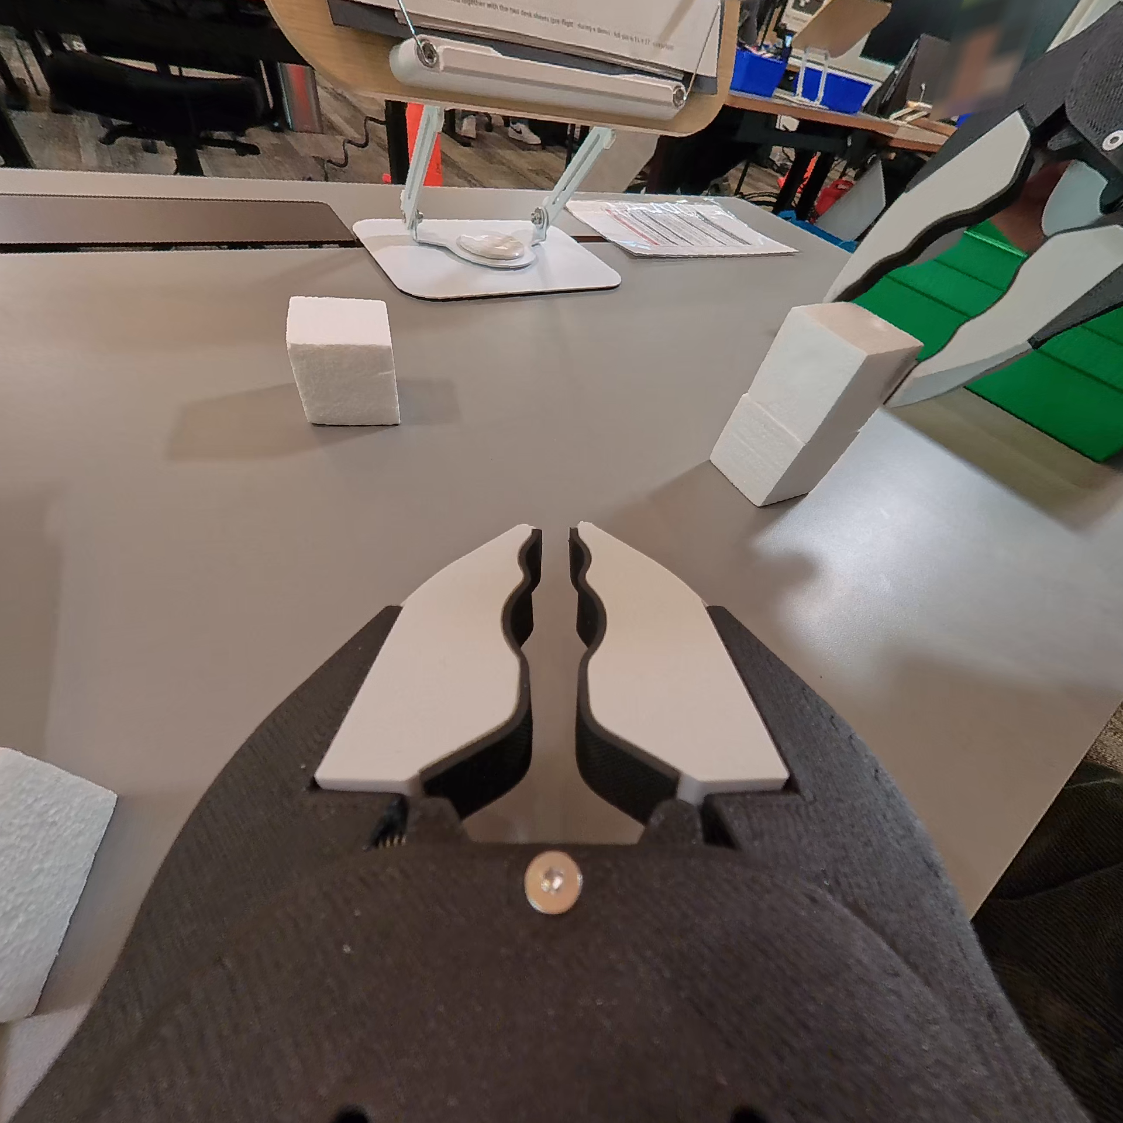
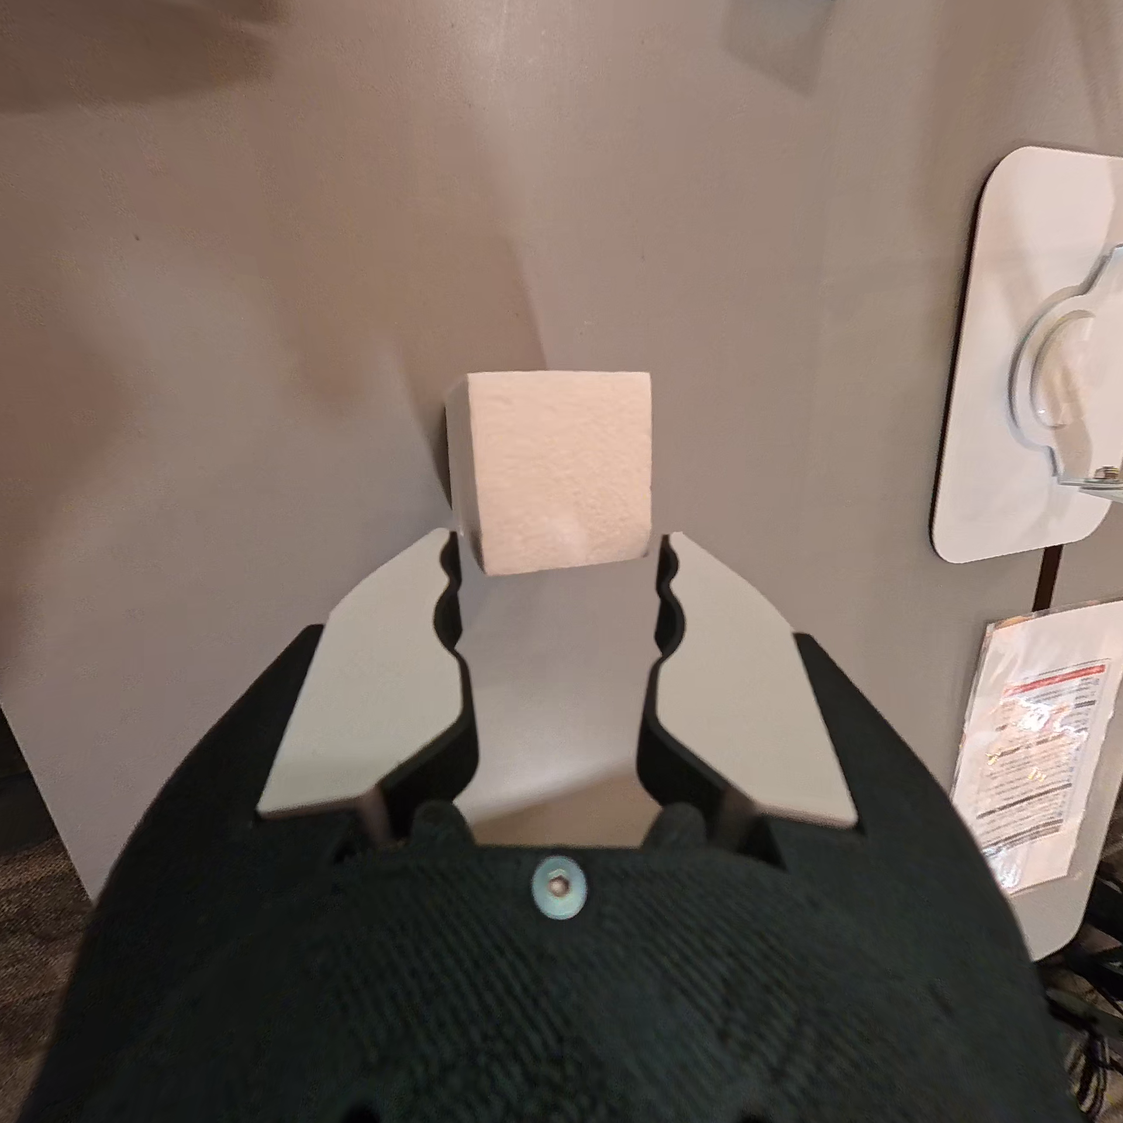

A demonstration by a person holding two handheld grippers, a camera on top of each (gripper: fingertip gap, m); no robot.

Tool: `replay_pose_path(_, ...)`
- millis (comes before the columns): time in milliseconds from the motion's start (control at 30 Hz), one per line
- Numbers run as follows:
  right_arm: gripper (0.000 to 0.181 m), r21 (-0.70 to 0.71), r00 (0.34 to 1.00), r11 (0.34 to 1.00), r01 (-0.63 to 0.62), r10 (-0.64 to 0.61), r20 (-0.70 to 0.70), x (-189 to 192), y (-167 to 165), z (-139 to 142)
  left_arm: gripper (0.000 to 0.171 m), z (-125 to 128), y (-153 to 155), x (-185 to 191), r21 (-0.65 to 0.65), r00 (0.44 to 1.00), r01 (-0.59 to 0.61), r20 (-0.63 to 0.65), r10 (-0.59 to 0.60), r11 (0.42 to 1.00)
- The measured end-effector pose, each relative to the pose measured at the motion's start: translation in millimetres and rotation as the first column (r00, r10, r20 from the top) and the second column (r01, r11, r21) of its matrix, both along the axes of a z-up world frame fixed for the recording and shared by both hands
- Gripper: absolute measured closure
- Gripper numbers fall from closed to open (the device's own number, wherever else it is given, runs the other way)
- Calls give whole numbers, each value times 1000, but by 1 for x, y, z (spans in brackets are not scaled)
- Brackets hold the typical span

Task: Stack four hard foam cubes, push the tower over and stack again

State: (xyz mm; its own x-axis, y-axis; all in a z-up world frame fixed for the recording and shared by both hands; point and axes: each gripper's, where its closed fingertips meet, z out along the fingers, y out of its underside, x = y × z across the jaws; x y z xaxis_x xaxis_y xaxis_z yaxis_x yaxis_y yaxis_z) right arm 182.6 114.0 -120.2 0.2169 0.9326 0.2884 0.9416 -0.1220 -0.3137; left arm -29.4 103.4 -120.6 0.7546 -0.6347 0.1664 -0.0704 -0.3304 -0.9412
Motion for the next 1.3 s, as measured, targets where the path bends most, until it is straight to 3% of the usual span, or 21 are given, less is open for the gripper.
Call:
replay_pose_path(300,113,28,999,999,20,-19,-32,3,1,13,163,0,0,0,0,1000,0,0,0,1000)
replay_pose_path(433,116,50,992,999,6,0,-125,-6,-3,33,163,1,1,-1,13,1000,-9,-5,9,1000)
replay_pose_path(500,116,41,971,999,-29,38,-236,-21,-12,50,163,13,4,-11,88,998,-50,-33,54,995)
replay_pose_path(567,117,37,912,995,-89,96,-399,-47,-26,75,164,34,11,-38,211,981,-147,-97,170,966)
replay_pose_path(633,116,51,793,986,-160,160,-587,-82,-43,104,167,60,18,-74,288,949,-272,-79,306,918)
replay_pose_path(733,107,66,632,988,-142,142,-762,-140,-50,124,164,79,22,-124,181,909,-417,99,405,891)
replay_pose_path(800,100,12,606,995,-99,70,-792,-182,-51,109,163,80,22,-153,120,873,-475,184,451,872)
replay_pose_path(867,95,-29,645,996,-85,32,-764,-224,-55,77,171,75,19,-175,142,847,-527,160,506,838)
replay_pose_path(967,89,56,751,998,-9,44,-659,-275,-40,34,171,78,15,-176,206,853,-521,122,507,828)
replay_pose_path(1067,90,14,720,1000,24,-8,-694,-334,-26,12,171,90,12,-169,280,863,-504,152,481,817)
replay_pose_path(1200,86,-33,779,991,127,-120,-615,-376,1,-30,171,96,10,-168,316,865,-501,181,467,806)
replay_pose_path(1233,90,-20,796,989,144,-128,-592,-380,7,-37,171,96,11,-169,307,864,-504,195,464,808)
replay_pose_path(1300,124,36,822,988,150,-105,-560,-380,14,-41,171,95,13,-171,253,861,-502,236,451,827)
